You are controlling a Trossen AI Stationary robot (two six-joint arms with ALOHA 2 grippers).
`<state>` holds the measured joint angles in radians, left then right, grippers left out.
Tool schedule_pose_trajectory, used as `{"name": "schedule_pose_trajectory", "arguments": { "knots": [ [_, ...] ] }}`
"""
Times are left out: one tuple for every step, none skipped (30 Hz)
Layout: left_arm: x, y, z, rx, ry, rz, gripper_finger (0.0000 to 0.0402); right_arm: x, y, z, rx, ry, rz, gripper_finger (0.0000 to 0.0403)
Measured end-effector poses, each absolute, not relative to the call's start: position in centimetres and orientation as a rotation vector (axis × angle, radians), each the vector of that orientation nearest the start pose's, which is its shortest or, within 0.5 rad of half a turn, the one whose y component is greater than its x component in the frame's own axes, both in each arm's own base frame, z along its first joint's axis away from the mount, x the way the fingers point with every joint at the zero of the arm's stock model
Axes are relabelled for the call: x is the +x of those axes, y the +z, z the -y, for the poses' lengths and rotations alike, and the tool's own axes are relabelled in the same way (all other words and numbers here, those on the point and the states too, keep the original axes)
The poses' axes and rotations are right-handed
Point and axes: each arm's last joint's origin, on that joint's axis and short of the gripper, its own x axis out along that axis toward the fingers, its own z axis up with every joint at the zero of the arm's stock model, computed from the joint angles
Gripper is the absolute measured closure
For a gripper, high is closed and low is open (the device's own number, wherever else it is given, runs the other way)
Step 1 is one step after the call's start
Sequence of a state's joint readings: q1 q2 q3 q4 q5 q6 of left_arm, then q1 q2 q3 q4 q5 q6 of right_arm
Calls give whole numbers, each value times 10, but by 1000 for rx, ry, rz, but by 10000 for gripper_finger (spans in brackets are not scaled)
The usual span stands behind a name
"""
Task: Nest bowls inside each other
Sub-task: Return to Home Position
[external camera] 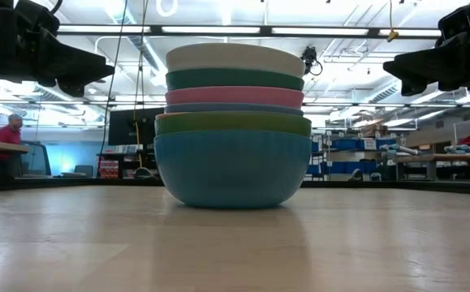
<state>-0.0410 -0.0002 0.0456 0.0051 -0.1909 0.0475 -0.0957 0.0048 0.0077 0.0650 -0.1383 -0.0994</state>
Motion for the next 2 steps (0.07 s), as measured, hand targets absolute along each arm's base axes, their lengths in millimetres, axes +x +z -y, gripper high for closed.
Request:
{"name": "schedule_pose_trajectory", "arguments": {
  "knots": [
    [94,179,-2,42,151,47,214,97,172,5,-107,39,69,298],
    [94,179,-2,42,151,47,214,97,172,5,-107,39,69,298]
  ]
}}
